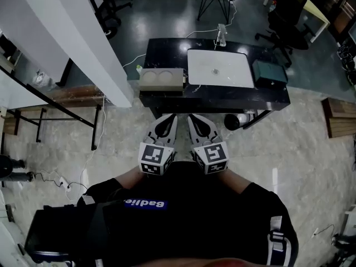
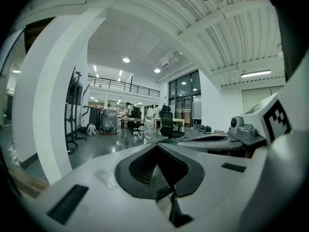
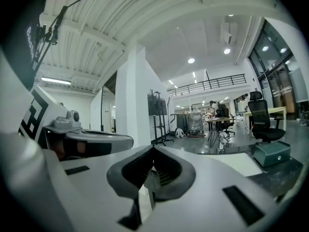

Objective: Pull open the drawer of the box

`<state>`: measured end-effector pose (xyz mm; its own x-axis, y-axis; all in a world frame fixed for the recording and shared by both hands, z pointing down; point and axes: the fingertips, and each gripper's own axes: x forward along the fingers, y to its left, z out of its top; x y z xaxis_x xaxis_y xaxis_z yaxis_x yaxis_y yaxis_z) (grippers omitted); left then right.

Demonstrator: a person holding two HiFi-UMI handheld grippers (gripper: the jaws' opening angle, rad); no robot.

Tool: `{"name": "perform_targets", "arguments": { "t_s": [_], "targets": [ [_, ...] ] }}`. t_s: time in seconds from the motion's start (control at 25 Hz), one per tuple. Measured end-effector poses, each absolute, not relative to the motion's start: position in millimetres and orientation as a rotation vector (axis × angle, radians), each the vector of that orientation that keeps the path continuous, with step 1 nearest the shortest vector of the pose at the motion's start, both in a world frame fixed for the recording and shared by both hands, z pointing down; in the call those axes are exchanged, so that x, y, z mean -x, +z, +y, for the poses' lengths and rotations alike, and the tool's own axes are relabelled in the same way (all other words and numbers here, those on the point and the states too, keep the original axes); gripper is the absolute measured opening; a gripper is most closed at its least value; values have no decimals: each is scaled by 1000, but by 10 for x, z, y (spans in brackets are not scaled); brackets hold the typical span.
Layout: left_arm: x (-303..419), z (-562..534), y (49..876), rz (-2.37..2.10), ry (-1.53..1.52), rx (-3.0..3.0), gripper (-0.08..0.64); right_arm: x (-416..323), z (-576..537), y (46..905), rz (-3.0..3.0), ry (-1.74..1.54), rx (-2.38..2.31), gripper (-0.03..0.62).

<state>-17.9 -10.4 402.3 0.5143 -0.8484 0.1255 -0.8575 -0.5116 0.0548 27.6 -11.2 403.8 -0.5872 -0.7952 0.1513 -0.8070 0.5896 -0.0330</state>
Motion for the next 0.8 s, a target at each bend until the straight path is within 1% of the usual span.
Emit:
{"name": "perform_targets", "arguments": {
  "t_s": [0.56,0.8],
  "targets": [
    [-167,-155,4292,-1596,190,-2495,-15,-677,-207,4334,-2734,253,-1228,0],
    [-62,-403,4342,-1592,172,-2490,-15,-580,-426,4436,-2709,264,-1212,0]
  ]
}}
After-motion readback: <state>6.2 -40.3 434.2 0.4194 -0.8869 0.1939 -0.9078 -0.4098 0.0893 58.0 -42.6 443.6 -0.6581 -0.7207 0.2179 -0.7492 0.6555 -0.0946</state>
